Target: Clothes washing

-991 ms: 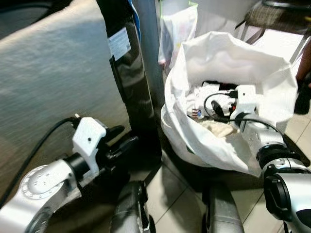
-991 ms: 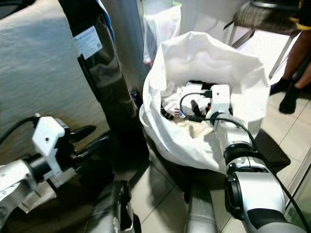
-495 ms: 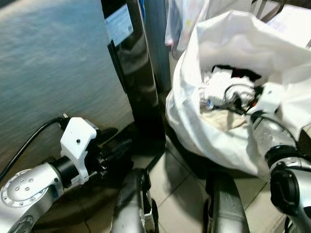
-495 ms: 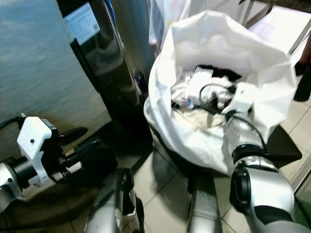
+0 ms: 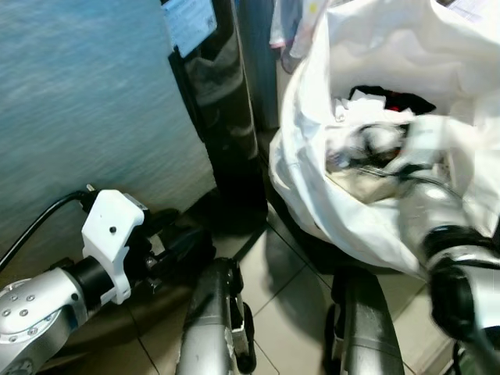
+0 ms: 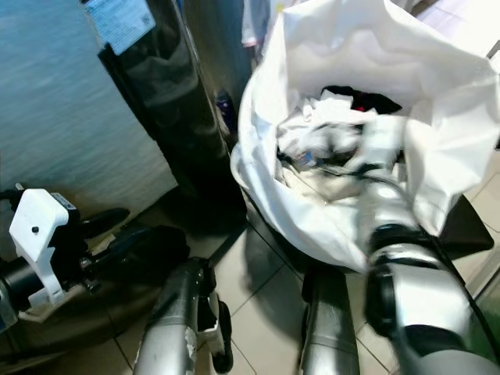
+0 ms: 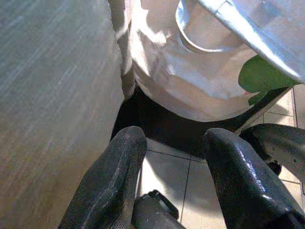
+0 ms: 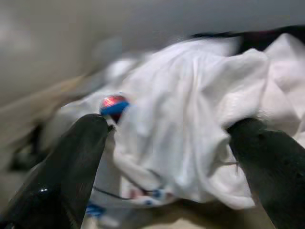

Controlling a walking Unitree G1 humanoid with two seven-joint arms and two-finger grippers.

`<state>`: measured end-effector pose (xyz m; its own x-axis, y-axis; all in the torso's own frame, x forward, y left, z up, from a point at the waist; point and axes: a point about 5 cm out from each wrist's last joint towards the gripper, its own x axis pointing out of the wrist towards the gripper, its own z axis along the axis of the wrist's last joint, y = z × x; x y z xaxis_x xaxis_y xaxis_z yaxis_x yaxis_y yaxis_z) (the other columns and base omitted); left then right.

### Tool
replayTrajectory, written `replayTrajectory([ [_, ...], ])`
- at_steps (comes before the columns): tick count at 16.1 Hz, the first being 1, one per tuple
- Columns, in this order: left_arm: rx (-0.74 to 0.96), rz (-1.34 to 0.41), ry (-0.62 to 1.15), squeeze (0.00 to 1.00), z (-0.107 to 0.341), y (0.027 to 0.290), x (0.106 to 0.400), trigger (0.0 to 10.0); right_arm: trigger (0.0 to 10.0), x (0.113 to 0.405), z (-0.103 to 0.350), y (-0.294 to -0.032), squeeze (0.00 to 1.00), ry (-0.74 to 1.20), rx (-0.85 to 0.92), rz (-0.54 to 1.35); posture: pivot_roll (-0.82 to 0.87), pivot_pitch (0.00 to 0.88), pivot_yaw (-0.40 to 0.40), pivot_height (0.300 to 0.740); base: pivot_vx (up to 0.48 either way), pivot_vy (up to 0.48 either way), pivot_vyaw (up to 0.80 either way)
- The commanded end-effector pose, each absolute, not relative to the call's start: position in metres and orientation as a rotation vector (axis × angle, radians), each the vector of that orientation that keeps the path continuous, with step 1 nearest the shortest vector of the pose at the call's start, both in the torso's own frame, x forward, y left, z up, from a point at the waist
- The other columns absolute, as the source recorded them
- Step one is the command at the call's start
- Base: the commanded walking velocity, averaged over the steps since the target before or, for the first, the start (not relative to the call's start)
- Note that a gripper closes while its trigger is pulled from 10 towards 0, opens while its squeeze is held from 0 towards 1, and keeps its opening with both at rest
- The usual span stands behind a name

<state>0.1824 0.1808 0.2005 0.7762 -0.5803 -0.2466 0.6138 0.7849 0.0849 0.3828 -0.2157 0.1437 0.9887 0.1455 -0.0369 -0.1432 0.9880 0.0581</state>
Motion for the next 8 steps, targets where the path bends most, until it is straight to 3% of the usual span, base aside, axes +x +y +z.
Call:
replayTrajectory([
  [1,0.177,-0.651,0.231,0.00,0.2024,0.1825,0.1783,10.0,10.0,0.3780,0.1283,-0.2041,0.00,0.088,0.020,0.203,0.29,0.327,0.173,0.595,0.000,0.000,0.00],
  [6,0.174,-0.663,0.237,0.00,0.2047,0.1795,0.1768,10.0,10.0,0.3758,0.1211,-0.1946,0.00,0.091,0.027,0.215,0.30,0.322,0.173,0.595,0.000,0.000,0.00],
  [7,0.169,-0.672,0.237,0.00,0.2048,0.1784,0.1763,10.0,1.8,0.3756,0.1212,-0.1957,0.00,0.088,0.029,0.210,0.30,0.320,0.173,0.595,0.000,0.000,0.00],
  [8,0.166,-0.679,0.238,0.00,0.2050,0.1775,0.1764,10.0,0.0,0.3755,0.1213,-0.1971,0.00,0.086,0.030,0.204,0.30,0.319,0.173,0.595,0.000,0.000,0.00],
])
